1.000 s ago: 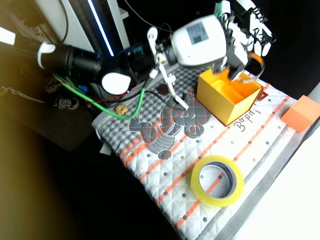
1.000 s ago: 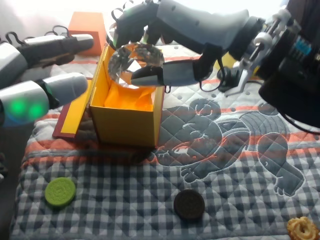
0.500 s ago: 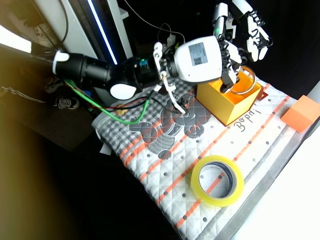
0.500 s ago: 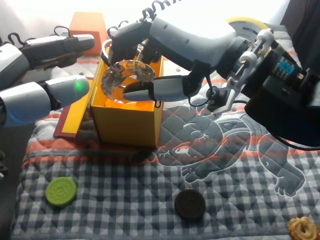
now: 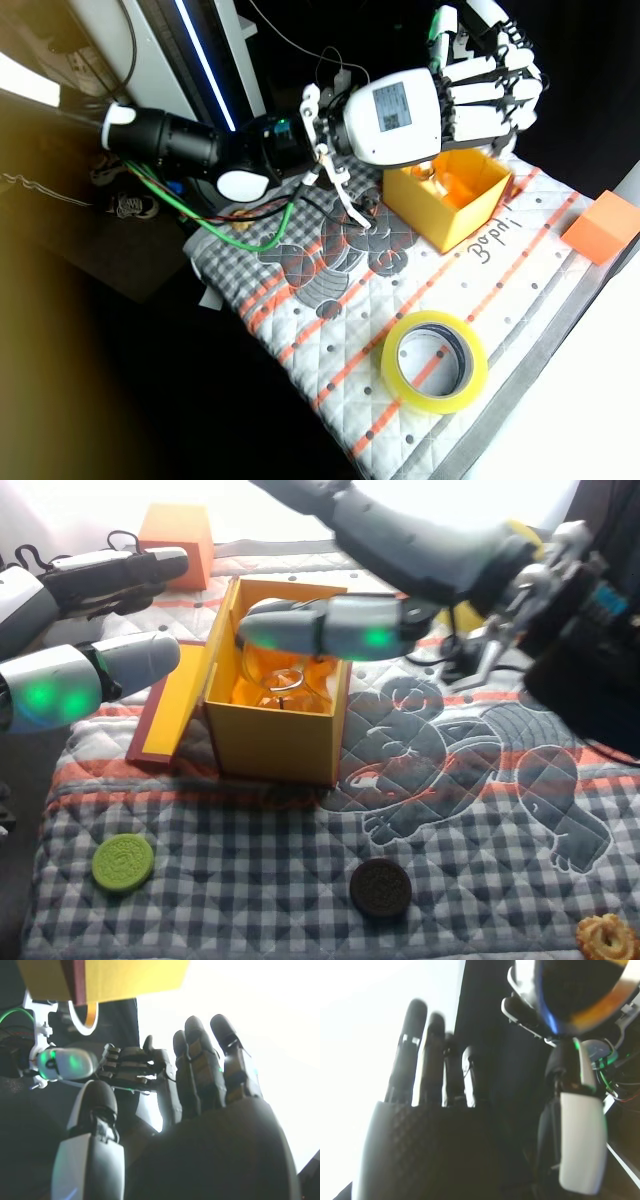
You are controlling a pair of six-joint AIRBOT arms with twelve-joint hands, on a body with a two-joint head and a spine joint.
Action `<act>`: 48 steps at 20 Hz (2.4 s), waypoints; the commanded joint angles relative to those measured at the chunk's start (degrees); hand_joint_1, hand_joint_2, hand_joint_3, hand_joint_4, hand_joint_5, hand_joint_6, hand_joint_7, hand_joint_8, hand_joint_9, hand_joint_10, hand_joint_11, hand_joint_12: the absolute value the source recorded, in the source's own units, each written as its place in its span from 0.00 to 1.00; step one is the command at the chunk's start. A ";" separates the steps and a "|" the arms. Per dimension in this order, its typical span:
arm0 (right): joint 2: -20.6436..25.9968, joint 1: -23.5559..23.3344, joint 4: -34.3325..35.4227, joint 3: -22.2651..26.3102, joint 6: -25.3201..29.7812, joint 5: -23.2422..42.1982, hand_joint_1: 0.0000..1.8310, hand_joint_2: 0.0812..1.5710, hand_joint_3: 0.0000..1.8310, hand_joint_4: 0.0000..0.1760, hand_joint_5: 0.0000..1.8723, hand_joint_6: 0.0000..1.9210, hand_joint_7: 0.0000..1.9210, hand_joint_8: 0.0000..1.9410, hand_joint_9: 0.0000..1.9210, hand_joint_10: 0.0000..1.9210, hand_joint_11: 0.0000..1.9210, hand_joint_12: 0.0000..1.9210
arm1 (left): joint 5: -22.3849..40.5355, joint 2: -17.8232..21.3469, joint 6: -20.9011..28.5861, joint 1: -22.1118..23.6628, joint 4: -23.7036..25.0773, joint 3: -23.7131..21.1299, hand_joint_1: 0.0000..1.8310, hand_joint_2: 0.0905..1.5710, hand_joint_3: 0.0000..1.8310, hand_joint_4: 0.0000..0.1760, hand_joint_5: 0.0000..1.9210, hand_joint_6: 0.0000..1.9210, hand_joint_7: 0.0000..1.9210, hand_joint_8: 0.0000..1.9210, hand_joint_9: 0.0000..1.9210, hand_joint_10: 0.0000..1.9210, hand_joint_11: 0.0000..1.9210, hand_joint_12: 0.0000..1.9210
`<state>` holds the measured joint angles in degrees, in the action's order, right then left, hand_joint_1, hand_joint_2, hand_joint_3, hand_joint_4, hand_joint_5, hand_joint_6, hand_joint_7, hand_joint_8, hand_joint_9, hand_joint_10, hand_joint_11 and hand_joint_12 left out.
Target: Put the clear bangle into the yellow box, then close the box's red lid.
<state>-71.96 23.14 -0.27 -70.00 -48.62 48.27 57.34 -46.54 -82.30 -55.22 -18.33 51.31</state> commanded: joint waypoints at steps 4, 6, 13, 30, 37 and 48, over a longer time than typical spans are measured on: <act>7.59 3.12 2.36 3.00 0.34 14.50 0.09 0.69 0.00 0.58 0.00 0.00 0.00 0.00 0.00 0.00 0.00 0.03 | 7.68 4.98 0.46 -2.06 3.65 -4.03 0.18 0.77 0.00 0.64 0.28 0.00 0.25 0.00 0.25 0.00 0.00 0.43; 10.41 5.95 3.42 4.50 0.34 18.77 0.14 0.69 0.00 0.46 0.00 0.00 0.00 0.00 0.00 0.00 0.01 0.01 | 7.52 8.22 0.46 -4.89 5.86 -6.98 0.16 0.78 0.00 0.83 0.24 0.00 0.24 0.00 0.25 0.00 0.00 0.41; 19.28 13.34 3.85 10.08 0.33 25.64 0.14 0.74 0.01 0.82 0.03 0.01 0.03 0.01 0.00 0.00 0.00 0.00 | 3.84 8.88 7.77 -11.85 11.18 -9.07 0.16 0.86 0.00 0.00 0.29 0.00 0.32 0.00 0.31 0.00 0.16 0.35; 21.52 16.77 4.64 11.64 0.32 25.70 0.15 0.73 0.00 1.00 0.09 0.01 0.04 0.00 0.00 0.00 0.00 0.00 | -1.59 -0.08 10.55 -11.65 4.15 -1.63 0.15 0.85 0.00 0.00 0.15 0.00 0.17 0.00 0.19 0.00 0.12 0.30; 21.24 17.85 5.53 11.74 0.33 25.70 0.13 0.75 0.00 0.99 0.09 0.00 0.06 0.00 0.02 0.00 0.01 0.00 | -1.17 0.54 11.52 -11.65 6.17 -2.97 0.14 0.85 0.00 0.00 0.16 0.00 0.17 0.00 0.19 0.00 0.10 0.34; 21.08 18.28 5.86 11.78 0.35 25.70 0.14 0.79 0.01 0.83 0.08 0.00 0.07 0.00 0.03 0.00 0.01 0.01 | -5.96 -1.70 11.54 -7.94 7.61 0.27 0.18 0.83 0.00 0.00 0.18 0.00 0.20 0.00 0.22 0.00 0.13 0.32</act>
<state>-51.20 41.71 4.91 -58.22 -48.53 66.89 45.56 -48.14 -71.20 -63.68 -10.70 51.66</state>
